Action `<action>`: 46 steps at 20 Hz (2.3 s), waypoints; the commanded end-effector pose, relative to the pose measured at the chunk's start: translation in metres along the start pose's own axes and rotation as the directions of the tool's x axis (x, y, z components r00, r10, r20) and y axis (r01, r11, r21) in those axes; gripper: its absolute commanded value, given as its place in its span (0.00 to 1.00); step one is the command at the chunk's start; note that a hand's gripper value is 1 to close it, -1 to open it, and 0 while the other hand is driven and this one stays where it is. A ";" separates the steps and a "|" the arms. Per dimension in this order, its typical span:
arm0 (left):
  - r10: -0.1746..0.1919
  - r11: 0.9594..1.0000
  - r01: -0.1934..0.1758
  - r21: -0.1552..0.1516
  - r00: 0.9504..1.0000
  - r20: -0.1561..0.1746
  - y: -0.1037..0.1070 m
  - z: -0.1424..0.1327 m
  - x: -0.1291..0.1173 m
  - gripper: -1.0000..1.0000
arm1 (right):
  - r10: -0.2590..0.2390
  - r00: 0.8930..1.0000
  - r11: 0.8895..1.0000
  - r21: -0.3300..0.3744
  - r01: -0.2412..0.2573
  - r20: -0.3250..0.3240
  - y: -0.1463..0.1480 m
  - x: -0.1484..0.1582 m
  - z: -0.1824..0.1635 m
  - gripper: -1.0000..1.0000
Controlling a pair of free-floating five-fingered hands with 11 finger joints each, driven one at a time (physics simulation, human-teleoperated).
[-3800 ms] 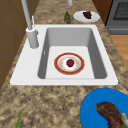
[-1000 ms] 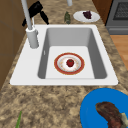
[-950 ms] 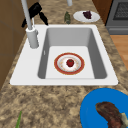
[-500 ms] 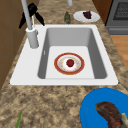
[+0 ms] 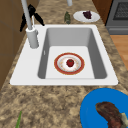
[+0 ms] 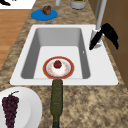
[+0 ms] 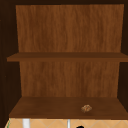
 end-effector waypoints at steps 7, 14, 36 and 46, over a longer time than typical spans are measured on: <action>0.000 1.000 0.000 0.000 1.000 0.000 0.000 0.000 0.000 0.50 | -0.082 0.984 0.977 0.208 0.048 0.160 0.004 -0.016 -0.038 1.00; 0.000 1.000 0.000 0.000 1.000 0.000 0.000 0.000 0.000 0.50 | -0.100 0.977 0.989 0.130 0.076 0.188 -0.018 0.005 -0.027 1.00; 0.000 1.000 0.000 0.000 1.000 0.000 0.000 0.000 0.000 0.50 | 0.015 0.996 0.999 -0.045 -0.011 0.087 -0.017 0.019 -0.024 1.00; 0.000 1.000 0.000 0.000 1.000 0.000 0.000 0.000 0.000 0.50 | 0.029 0.997 0.999 -0.030 -0.027 0.071 -0.019 0.023 -0.026 1.00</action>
